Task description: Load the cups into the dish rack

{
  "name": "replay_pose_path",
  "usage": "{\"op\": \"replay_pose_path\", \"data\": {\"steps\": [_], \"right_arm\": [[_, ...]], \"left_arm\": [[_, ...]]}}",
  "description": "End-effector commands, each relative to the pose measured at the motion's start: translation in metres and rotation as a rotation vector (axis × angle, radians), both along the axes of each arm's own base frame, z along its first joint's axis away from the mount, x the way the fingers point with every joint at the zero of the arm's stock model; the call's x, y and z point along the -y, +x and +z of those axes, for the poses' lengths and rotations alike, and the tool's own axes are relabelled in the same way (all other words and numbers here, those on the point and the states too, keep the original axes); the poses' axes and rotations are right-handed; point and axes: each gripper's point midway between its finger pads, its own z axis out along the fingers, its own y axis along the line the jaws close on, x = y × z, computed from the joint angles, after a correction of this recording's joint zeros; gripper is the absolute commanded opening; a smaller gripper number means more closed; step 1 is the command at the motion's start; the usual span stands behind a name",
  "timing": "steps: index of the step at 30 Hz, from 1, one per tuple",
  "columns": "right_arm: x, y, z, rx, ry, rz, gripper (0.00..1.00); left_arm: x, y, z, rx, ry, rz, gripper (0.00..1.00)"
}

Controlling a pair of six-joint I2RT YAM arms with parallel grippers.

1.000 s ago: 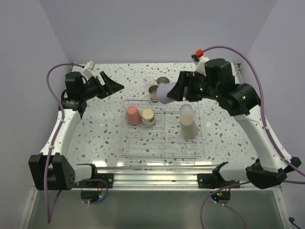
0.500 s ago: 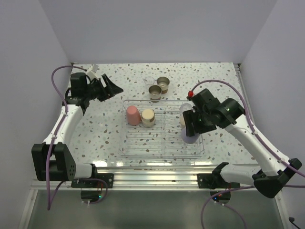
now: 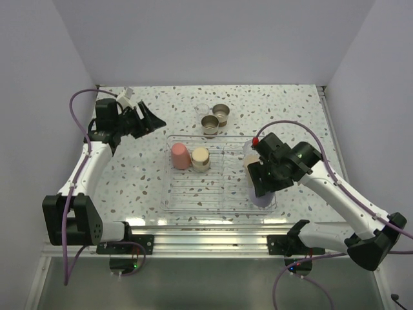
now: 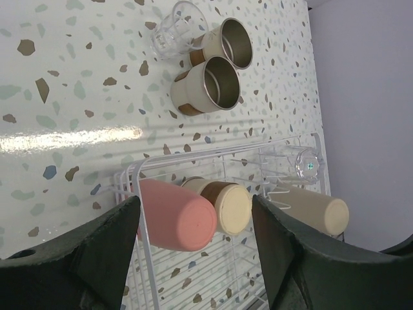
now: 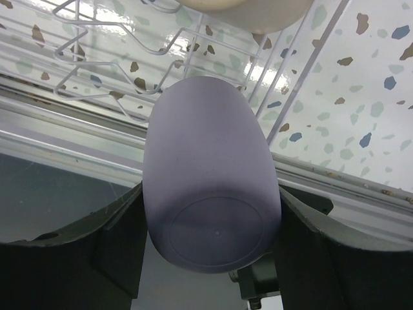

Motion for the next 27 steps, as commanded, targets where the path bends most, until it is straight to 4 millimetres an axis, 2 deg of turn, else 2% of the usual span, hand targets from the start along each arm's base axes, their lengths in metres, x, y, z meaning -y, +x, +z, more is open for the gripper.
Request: {"op": "replay_pose_path", "data": {"steps": [1,5,19,27], "right_arm": [[0.003,0.003,-0.001,0.040,-0.004,-0.021,0.00],[0.009,0.008,-0.010,0.064,-0.045,-0.024,0.00],[-0.017,0.026,-0.017,0.079,0.021,0.010,0.00],[-0.007,0.023,-0.036,0.060,-0.033,-0.003,0.00]], "left_arm": [[-0.001,-0.001,0.017,0.060,0.022,-0.009,0.72],[0.000,0.002,0.018,0.062,0.017,-0.007,0.72],[-0.001,0.000,0.015,0.055,0.032,-0.008,0.71],[-0.003,-0.001,0.012,0.045,0.036,-0.002,0.71]]}}
